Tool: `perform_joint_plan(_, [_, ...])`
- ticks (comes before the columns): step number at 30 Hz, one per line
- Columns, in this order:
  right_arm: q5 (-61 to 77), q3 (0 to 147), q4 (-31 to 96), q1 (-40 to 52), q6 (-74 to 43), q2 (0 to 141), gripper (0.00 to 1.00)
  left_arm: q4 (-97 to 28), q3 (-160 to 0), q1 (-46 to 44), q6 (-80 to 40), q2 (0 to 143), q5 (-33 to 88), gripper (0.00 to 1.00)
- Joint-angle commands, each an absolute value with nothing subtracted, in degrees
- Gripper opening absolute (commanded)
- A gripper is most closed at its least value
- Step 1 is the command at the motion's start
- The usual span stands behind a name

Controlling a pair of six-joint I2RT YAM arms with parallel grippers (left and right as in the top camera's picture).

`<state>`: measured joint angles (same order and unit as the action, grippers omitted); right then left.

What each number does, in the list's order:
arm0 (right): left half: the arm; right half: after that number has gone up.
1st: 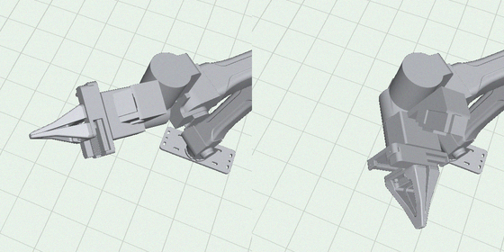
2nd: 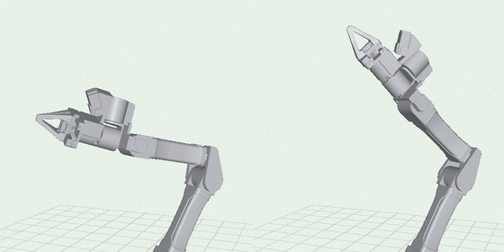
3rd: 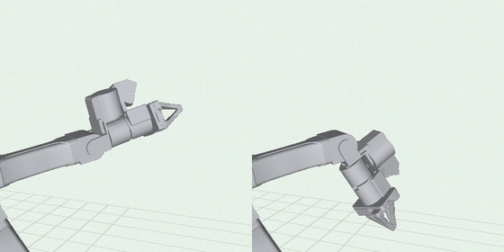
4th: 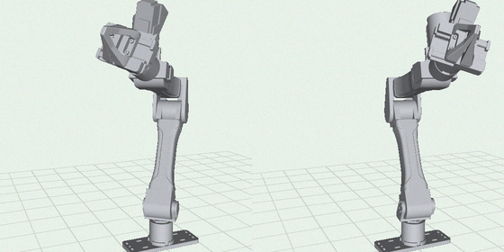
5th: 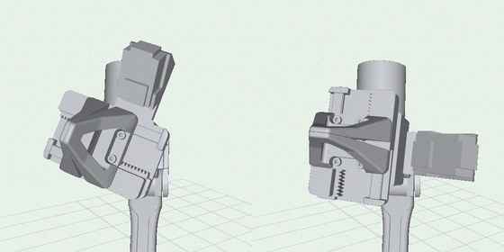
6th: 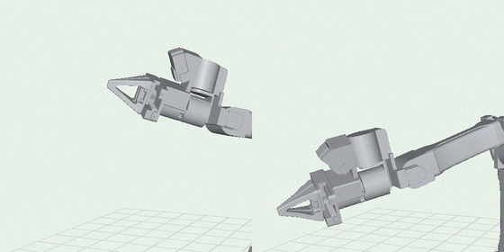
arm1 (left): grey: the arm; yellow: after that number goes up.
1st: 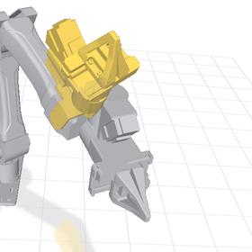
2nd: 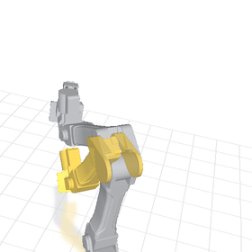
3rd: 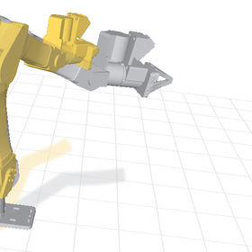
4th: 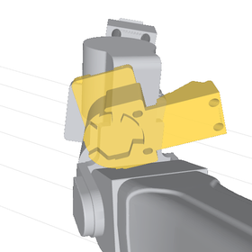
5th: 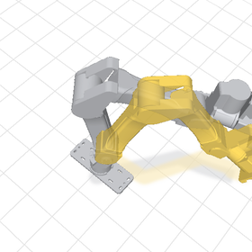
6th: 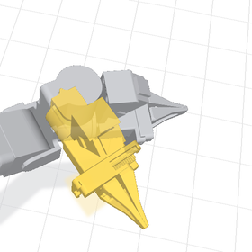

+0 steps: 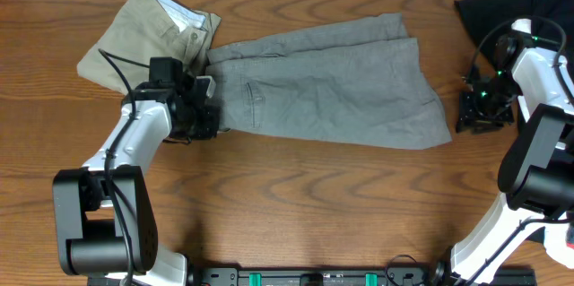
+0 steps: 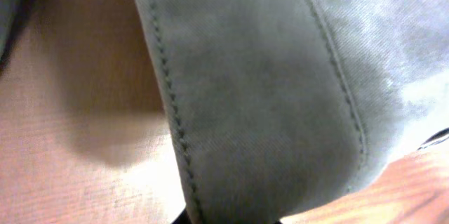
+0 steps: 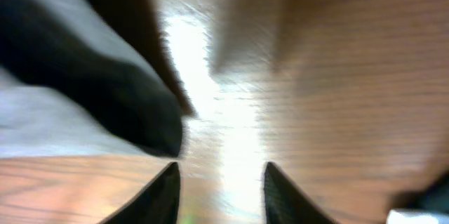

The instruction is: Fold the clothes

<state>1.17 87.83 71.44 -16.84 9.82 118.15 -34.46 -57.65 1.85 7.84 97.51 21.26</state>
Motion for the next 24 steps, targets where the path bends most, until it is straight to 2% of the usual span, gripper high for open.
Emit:
perform_joint_plan(1, [-3.7, 89.8, 71.8, -17.5, 7.3, 116.7, 0.41, -37.5, -58.7, 2.2, 8.3, 95.3, 19.8, 0.23])
perform_joint_plan(2, [-3.4, 90.5, 71.8, -17.7, 7.3, 116.6, 0.42, -38.5, -58.7, 2.2, 8.3, 95.1, 19.8, 0.36])
perform_joint_plan(3, [-1.8, 91.7, 71.6, -18.0, 7.3, 116.6, 0.43, -39.2, -58.7, 2.2, 8.3, 94.9, 19.8, 0.45])
perform_joint_plan(4, [1.2, 93.3, 71.5, -18.1, 7.6, 116.6, 0.46, -39.7, -58.7, 2.2, 8.3, 94.7, 19.9, 0.66])
perform_joint_plan(5, [4.3, 94.6, 71.4, -18.1, 8.7, 116.6, 0.49, -39.9, -58.7, 2.2, 8.3, 94.5, 19.9, 0.72])
perform_joint_plan(8, [15.3, 97.4, 68.1, -17.5, 10.3, 116.6, 0.56, -39.1, -58.8, 2.2, 8.3, 93.4, 19.9, 0.76])
perform_joint_plan(12, [25.9, 97.7, 56.9, -15.4, 8.2, 117.1, 0.56, -35.0, -58.9, 2.2, 8.3, 91.3, 19.9, 0.79])
perform_joint_plan(24, [25.7, 97.7, 33.9, -8.5, 0.8, 124.5, 0.56, -11.5, -59.2, 2.2, -2.0, 95.2, 21.4, 0.8])
